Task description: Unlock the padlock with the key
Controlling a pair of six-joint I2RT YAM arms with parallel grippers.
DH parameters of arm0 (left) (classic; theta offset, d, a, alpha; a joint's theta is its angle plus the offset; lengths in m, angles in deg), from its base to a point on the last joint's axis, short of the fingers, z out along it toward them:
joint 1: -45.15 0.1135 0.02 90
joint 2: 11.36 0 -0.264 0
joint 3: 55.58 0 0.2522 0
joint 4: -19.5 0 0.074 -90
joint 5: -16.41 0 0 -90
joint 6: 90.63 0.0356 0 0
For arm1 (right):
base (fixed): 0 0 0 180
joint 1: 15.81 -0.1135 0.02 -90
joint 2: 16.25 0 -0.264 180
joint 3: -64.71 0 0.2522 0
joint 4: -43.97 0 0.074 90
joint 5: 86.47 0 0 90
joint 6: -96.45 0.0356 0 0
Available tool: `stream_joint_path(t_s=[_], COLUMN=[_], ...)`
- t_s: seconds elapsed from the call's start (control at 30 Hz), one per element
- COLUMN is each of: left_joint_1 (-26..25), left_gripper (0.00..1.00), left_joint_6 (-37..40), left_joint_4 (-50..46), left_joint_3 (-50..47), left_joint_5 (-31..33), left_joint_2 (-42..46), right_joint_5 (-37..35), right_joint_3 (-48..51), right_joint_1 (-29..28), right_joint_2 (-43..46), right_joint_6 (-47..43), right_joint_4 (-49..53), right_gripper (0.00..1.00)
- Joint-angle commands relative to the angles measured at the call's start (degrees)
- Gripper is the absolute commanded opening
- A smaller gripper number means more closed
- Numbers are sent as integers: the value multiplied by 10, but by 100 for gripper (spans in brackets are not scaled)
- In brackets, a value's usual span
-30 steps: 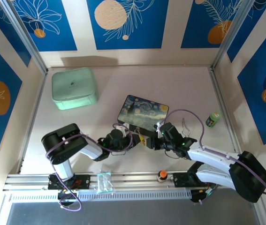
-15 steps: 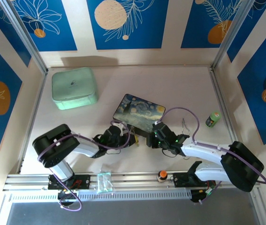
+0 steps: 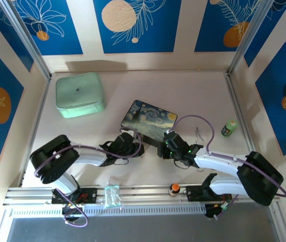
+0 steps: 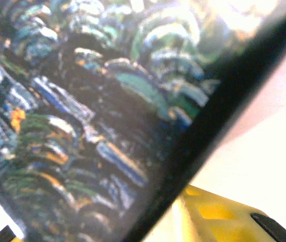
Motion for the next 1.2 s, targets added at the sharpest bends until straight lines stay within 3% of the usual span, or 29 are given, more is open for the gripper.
stream_joint_path(t_s=[0.0, 0.4, 0.6, 1.17], left_joint_1=[-10, -39, -38, -57], left_gripper=[24, 20, 22, 25], left_joint_6=[28, 89, 102, 126], left_joint_4=[-107, -299, -315, -412], left_joint_3=[3, 70, 80, 136], left_joint_5=[57, 196, 198, 276], left_joint_2=[3, 16, 8, -40], right_joint_5=[-15, -35, -74, -80], right_joint_3=[-8, -19, -24, -11], right_joint_1=[-3, -15, -15, -15], right_joint_2=[-5, 2, 6, 4], right_joint_6=[7, 14, 36, 65], right_joint_4=[5, 19, 30, -4], right_gripper=[34, 34, 34, 34])
